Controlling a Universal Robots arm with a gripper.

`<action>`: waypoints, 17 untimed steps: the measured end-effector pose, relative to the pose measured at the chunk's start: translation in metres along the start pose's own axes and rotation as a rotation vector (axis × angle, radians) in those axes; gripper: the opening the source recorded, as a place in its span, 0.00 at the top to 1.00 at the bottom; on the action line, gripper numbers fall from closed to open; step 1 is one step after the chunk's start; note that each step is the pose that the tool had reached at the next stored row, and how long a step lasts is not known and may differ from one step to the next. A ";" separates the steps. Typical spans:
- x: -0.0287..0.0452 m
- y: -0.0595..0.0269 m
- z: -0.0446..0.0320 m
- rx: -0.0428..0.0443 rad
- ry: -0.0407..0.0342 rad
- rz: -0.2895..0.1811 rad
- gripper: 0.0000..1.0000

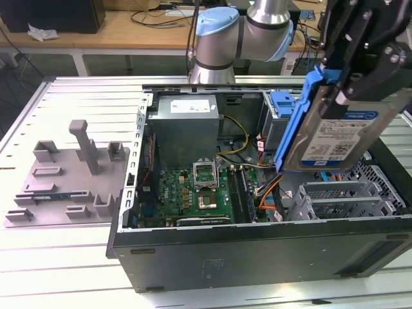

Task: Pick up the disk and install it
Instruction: 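Insert the disk into the insertion slot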

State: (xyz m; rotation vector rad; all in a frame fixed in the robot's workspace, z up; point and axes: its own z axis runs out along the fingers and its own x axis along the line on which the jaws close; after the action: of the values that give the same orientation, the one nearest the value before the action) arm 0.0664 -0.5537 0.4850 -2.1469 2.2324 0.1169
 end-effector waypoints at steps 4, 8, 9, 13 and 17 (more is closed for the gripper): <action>0.0016 -0.0138 -0.0002 0.0000 0.0000 0.000 0.63; 0.0014 -0.0318 -0.0003 -0.0003 0.0002 -0.003 0.63; 0.0013 -0.0347 -0.0002 -0.0003 0.0003 -0.004 0.63; 0.0009 -0.0454 0.0008 -0.0010 0.0016 -0.013 0.63; 0.0008 -0.0507 0.0015 -0.0017 0.0039 -0.023 0.63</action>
State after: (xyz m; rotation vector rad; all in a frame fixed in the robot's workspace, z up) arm 0.1170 -0.5563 0.4822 -2.1747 2.2099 0.1140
